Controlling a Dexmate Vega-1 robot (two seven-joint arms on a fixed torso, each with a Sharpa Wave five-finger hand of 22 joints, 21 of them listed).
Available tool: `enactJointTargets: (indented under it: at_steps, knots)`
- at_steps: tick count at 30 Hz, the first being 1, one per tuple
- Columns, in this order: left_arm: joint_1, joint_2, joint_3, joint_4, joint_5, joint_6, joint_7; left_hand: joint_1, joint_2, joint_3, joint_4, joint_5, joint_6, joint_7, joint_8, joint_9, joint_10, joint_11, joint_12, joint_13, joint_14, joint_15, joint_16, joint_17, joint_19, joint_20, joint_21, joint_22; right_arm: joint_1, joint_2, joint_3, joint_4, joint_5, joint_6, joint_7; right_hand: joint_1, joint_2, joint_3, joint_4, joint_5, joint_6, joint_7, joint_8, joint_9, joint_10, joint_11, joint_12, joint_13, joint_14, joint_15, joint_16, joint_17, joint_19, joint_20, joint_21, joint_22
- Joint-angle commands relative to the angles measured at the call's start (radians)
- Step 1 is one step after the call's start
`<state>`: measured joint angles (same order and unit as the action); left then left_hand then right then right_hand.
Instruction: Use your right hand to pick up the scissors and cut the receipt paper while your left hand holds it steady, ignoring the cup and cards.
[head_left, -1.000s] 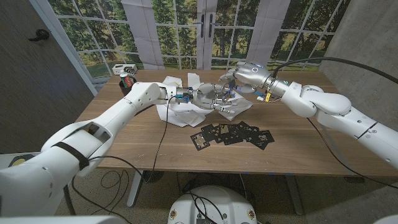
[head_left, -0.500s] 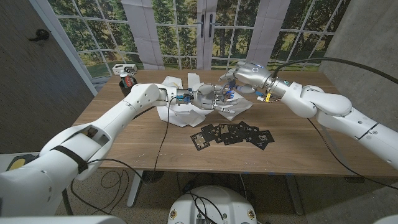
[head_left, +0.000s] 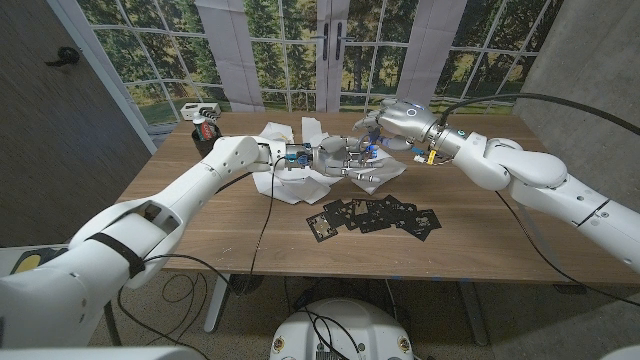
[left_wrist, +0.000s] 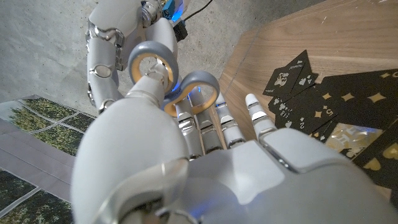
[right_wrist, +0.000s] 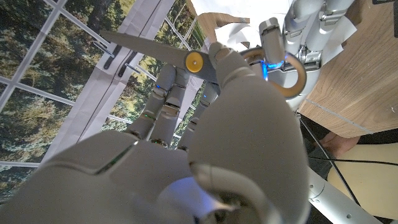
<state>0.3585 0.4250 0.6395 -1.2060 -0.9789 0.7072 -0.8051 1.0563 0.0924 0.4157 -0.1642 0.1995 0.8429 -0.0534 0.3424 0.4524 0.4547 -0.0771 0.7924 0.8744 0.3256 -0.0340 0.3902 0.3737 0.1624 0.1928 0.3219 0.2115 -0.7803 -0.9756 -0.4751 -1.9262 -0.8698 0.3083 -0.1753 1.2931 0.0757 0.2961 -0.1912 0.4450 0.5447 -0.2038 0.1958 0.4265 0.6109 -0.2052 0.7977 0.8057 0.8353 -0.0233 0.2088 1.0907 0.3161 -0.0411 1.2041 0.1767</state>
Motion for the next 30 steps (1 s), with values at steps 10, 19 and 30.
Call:
enactJointTargets:
  at_steps: [10, 19, 30]
  knots:
    - [-0.014, -0.033, 0.008, 0.053, 0.007, -0.019, -0.040, 0.078, 0.079, 0.003, 0.008, -0.006, -0.013, -0.022, 0.011, 0.018, 0.114, -0.120, 0.126, 0.011, 0.001, -0.007, 0.000, 0.003, -0.008, 0.004, 0.007, 0.002, -0.014, -0.006, 0.016, 0.002, 0.018, 0.001, -0.022, -0.001, 0.023, 0.042, 0.037, 0.001, -0.014, 0.009, -0.006, 0.003, 0.012, 0.001, -0.008, -0.004, 0.088, -0.216, 0.002, 0.002, -0.008, -0.076, -0.010, -0.001]
    - [-0.015, -0.034, 0.003, 0.056, 0.009, -0.021, -0.040, 0.078, 0.079, 0.005, 0.008, -0.008, -0.012, -0.019, 0.014, 0.032, 0.123, -0.120, 0.123, 0.008, 0.003, -0.010, -0.001, 0.004, -0.009, 0.005, 0.009, 0.003, -0.021, -0.004, 0.020, 0.017, 0.007, 0.006, -0.069, -0.040, 0.040, 0.013, 0.054, -0.024, -0.070, 0.012, -0.008, -0.016, 0.009, -0.001, -0.053, -0.087, 0.054, -0.215, -0.022, -0.071, -0.010, -0.066, -0.043, -0.004]
    - [-0.014, -0.032, -0.004, 0.059, 0.011, -0.033, -0.049, 0.080, 0.077, 0.006, 0.007, -0.008, -0.009, -0.019, 0.016, 0.045, 0.123, -0.120, 0.121, 0.010, 0.006, -0.010, -0.002, 0.004, -0.012, 0.007, 0.010, 0.003, -0.036, -0.014, 0.034, 0.010, 0.018, -0.017, -0.069, -0.220, -0.001, -0.068, 0.118, -0.093, -0.072, 0.050, -0.003, -0.047, 0.033, 0.012, -0.086, -0.173, 0.019, -0.205, -0.014, -0.172, 0.024, -0.027, -0.087, -0.007]
